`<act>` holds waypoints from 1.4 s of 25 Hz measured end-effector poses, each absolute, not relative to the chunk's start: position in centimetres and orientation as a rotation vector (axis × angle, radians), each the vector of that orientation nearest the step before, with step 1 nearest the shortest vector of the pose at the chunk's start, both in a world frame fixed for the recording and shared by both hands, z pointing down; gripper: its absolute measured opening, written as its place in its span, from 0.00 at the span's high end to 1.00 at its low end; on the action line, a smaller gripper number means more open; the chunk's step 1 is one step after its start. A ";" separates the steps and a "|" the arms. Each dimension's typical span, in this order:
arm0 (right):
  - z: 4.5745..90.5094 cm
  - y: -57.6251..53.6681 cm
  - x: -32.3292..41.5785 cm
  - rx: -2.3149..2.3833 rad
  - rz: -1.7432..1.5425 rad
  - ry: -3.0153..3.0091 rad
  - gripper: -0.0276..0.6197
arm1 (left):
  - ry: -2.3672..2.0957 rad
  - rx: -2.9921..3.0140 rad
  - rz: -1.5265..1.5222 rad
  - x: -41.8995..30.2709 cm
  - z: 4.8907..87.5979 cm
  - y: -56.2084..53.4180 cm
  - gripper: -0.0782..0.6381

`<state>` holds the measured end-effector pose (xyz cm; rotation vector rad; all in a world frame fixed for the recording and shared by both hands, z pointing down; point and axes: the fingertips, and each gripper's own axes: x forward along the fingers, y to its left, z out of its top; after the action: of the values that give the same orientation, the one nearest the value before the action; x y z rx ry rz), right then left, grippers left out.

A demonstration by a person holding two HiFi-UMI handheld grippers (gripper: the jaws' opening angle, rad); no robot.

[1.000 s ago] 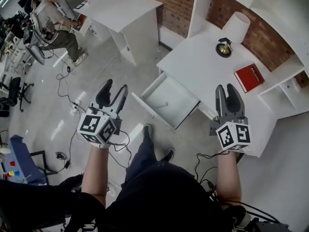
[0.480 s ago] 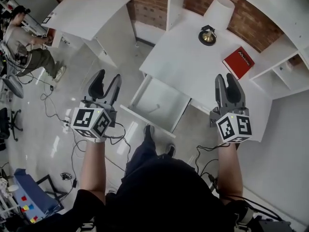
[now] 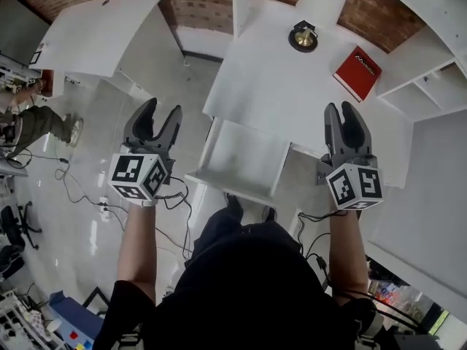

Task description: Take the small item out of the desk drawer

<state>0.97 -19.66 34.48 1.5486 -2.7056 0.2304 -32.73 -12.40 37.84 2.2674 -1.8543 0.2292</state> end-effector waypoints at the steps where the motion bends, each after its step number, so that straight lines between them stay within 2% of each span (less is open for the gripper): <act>1: 34.7 -19.7 1.2 1.580 0.236 -2.680 0.73 | -1.807 2.281 0.257 -32.5 39.1 -13.2 0.55; 9: 38.3 -19.3 6.0 1.754 0.286 -2.494 0.74 | -1.466 2.349 0.415 -27.5 49.1 -17.1 0.55; 18: 43.2 -19.8 9.7 1.810 0.406 -2.458 0.75 | -1.074 2.391 0.709 -18.8 60.3 -16.2 0.55; 35: 50.8 -19.0 15.7 1.867 0.567 -2.283 0.78 | -0.694 2.165 1.197 -15.0 79.7 -10.8 0.55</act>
<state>15.67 -19.04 50.76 1.8668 -2.2834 0.5675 -15.03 -10.77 79.71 2.1651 -0.6935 1.1970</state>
